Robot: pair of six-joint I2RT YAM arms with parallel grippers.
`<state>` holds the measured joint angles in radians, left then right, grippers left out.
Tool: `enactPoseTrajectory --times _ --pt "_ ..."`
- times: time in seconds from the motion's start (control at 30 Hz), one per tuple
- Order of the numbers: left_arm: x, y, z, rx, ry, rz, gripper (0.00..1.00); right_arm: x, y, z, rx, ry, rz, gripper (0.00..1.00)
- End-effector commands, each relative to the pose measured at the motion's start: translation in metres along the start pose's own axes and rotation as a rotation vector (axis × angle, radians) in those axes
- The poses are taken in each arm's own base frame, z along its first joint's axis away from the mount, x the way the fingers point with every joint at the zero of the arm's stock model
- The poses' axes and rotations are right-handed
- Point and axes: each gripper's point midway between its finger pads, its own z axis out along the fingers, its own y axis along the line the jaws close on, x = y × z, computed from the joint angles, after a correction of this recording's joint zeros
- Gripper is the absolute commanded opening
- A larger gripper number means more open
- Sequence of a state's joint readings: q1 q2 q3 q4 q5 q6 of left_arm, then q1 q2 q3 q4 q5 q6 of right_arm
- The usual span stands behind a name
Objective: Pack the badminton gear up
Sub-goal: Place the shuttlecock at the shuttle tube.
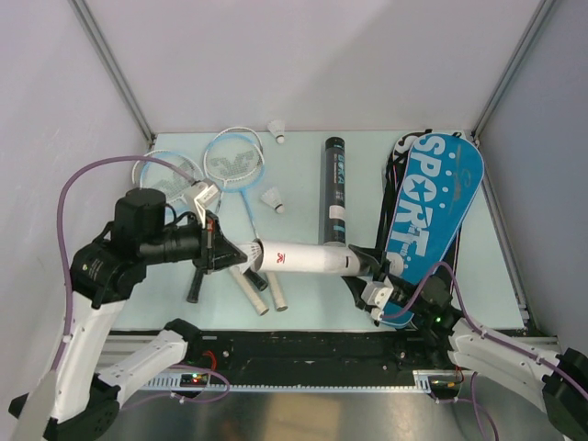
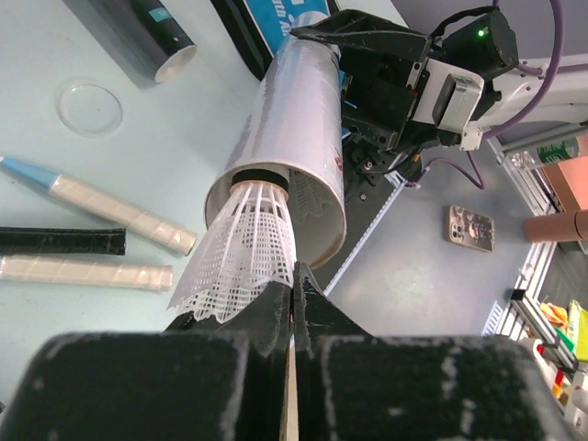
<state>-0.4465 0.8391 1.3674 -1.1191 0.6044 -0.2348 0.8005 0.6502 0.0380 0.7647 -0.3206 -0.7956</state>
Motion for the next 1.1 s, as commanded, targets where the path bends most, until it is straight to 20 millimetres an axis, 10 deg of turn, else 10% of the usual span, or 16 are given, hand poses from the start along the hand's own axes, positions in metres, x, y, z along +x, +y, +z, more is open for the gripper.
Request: enactPoseTrajectory --times 0.0,0.63,1.07 --pt "-0.004 -0.012 0.001 0.065 0.013 0.039 0.00 -0.021 -0.013 0.001 0.047 -0.076 -0.051 0.46" --pt "-0.012 -0.007 0.033 0.112 0.072 -0.030 0.09 -0.030 -0.007 0.003 0.039 -0.104 -0.059 0.45" --pt "-0.033 -0.015 0.020 0.080 -0.067 -0.046 0.43 -0.025 -0.011 0.002 0.070 -0.077 -0.040 0.44"
